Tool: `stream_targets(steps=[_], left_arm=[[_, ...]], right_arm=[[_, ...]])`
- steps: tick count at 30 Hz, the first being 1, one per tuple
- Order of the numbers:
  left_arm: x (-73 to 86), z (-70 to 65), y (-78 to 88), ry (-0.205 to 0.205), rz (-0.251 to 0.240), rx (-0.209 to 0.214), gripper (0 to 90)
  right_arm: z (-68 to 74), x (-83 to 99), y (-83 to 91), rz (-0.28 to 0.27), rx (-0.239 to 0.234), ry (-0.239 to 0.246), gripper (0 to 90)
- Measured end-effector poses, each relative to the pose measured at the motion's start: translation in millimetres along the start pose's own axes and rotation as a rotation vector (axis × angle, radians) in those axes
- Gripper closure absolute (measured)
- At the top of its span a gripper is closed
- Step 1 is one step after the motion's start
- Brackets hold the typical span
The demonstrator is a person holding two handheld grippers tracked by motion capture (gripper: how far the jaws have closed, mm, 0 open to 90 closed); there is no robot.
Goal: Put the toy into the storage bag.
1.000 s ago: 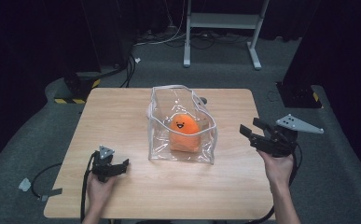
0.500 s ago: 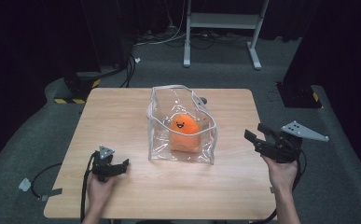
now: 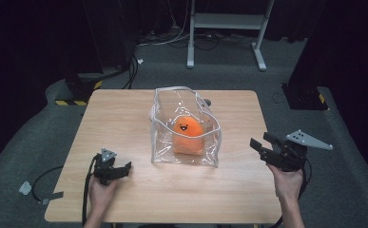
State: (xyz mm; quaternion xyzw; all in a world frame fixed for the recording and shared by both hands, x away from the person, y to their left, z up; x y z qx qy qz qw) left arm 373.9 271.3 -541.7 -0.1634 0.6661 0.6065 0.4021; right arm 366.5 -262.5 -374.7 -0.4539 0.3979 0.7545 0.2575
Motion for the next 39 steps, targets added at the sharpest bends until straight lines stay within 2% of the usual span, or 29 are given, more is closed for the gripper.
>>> stream_targets(steps=[12,22,39], left_arm=[[0.0,-0.2,-0.2,0.003,-0.003,0.0,18.4],[0.0,-0.2,-0.2,0.003,-0.002,0.0,18.4],[0.0,0.1,0.1,-0.002,0.002,0.0,18.4]], right_arm=[[-2.7,13.9,-3.1,0.001,0.012,-0.009,35.5],[-5.8,26.8,-9.0,0.022,0.024,-0.012,35.4],[-12.3,46.8,-17.1,0.038,0.033,-0.041,35.3]])
Point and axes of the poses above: each handheld gripper's, and its own axes: y roughly backward along the jaws, x roughly out of its underside, z roughly to its left, the point moved 2 cm from there along -y, roughly forward along the jaws, and after that the axes turned 5 degrees about -y, right-handed, at the moved point
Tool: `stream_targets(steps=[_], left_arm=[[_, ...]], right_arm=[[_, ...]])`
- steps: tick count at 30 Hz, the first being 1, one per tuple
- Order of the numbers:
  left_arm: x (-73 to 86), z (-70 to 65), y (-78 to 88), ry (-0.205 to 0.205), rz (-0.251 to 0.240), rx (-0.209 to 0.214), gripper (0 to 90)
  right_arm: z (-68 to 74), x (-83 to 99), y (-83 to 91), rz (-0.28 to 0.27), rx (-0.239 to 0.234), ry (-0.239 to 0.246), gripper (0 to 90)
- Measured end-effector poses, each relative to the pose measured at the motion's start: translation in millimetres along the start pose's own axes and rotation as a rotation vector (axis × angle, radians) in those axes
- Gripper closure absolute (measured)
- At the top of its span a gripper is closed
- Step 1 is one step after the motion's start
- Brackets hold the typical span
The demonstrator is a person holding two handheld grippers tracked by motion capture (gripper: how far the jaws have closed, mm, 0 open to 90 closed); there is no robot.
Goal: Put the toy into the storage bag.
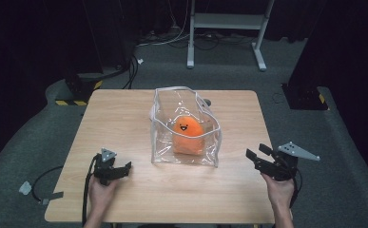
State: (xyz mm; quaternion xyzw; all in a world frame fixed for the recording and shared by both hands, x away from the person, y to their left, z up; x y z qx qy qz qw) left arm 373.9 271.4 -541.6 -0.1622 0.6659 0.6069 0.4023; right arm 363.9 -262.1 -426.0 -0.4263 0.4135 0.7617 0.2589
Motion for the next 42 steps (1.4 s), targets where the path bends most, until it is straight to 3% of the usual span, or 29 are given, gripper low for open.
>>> stream_targets(steps=[42], left_arm=[[0.0,-0.2,-0.2,0.003,-0.003,0.0,18.5]], right_arm=[[-11.6,30.7,-30.7,0.071,0.046,-0.04,35.4]])
Point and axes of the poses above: each handheld gripper's, and its own axes: y roughly backward along the jaws, x roughly out of its underside, z roughly to its left, the point moved 2 cm from there along -y, roughly forward along the jaws, and after that the axes turned 5 degrees about -y, right-handed, at the moved point
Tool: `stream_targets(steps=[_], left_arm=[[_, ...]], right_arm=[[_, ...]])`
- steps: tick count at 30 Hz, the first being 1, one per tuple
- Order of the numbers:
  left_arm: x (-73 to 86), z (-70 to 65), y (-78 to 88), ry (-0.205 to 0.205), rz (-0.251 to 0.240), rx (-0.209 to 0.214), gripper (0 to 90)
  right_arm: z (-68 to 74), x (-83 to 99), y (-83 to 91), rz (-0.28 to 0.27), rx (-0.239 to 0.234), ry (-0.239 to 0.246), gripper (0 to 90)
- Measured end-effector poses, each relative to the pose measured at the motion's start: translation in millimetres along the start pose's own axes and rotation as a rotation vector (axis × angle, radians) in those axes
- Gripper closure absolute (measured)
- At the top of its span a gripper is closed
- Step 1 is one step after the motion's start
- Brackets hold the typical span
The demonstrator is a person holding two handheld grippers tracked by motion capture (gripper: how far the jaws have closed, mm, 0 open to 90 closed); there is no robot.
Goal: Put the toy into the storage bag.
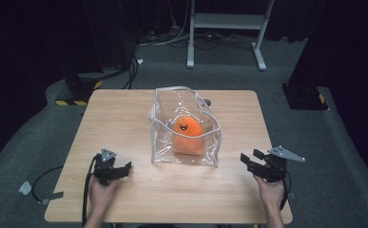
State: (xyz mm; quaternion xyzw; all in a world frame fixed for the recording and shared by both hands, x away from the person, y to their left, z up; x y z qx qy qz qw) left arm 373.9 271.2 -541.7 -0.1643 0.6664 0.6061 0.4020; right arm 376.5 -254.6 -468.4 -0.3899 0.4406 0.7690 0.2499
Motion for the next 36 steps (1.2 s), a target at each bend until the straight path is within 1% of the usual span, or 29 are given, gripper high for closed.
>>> stream_targets(steps=[15,23,28,30,31,33,34,36], left_arm=[[0.0,-0.1,0.0,0.001,-0.001,0.0,18.4],[0.0,0.1,0.1,-0.002,0.002,0.0,18.4],[0.0,-0.1,-0.1,0.001,-0.001,0.0,18.4],[0.0,0.2,0.2,-0.004,0.003,0.0,18.4],[0.0,0.2,0.2,-0.003,0.003,0.0,18.4],[0.0,0.2,0.1,-0.003,0.002,0.0,18.4],[0.0,0.2,0.2,-0.004,0.003,0.0,18.4],[0.0,0.2,0.2,-0.003,0.003,0.0,18.5]], right_arm=[[-5.4,9.3,-12.5,0.038,0.034,-0.004,35.5],[-8.9,12.9,-21.3,0.067,0.064,0.001,35.6],[-12.0,17.3,-28.1,0.083,0.082,-0.007,35.7],[-12.4,17.9,-29.2,0.088,0.085,-0.008,35.8],[-13.3,18.8,-31.1,0.094,0.094,0.001,35.8],[-14.4,19.9,-32.7,0.097,0.1,0.002,35.8],[-14.7,20.6,-33.4,0.1,0.104,-0.005,35.8],[-16.5,22.0,-35.0,0.104,0.112,0.001,35.9]])
Point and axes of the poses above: each handheld gripper's, and its own axes: y roughly backward along the jaws, x roughly out of its underside, z roughly to its left, the point moved 2 cm from there along -y, roughly forward along the jaws, and after that the axes turned 5 degrees about -y, right-handed, at the moved point
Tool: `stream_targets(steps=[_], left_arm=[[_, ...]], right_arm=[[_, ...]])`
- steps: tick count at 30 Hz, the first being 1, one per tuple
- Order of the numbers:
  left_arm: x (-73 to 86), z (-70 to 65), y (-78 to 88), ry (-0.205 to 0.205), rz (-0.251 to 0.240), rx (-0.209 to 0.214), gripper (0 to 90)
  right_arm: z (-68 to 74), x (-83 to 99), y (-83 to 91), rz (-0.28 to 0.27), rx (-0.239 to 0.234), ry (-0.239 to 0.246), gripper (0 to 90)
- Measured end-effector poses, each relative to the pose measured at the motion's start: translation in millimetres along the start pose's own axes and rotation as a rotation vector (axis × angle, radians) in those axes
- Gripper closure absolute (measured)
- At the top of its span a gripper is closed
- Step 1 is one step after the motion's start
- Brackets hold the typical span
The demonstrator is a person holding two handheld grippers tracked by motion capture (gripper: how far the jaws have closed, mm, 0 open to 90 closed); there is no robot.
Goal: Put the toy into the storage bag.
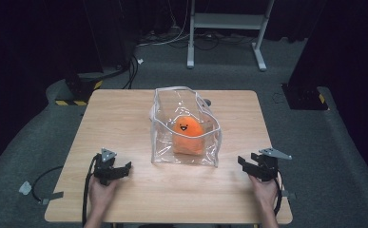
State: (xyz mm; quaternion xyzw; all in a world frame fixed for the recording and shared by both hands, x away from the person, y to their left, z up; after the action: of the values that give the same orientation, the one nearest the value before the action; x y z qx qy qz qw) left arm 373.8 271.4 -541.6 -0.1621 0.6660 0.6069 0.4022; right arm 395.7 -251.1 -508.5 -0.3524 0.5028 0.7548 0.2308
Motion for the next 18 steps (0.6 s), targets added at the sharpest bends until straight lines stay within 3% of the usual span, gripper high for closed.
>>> stream_targets(steps=[18], left_arm=[[-0.1,-0.3,-0.2,0.004,-0.004,0.0,18.4]], right_arm=[[-0.9,4.4,-13.4,0.037,0.067,0.031,35.9]])
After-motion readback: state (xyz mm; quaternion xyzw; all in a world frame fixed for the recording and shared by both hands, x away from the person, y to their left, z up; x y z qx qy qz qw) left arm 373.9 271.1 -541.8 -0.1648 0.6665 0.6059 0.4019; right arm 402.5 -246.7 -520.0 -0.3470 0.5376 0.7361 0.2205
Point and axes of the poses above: each handheld gripper's, and its own axes: y roughly backward along the jaws, x roughly out of its underside, z roughly to its left, the point moved 2 cm from there along -y, roughly forward along the jaws, and after that the axes turned 5 degrees about -y, right-handed, at the moved point
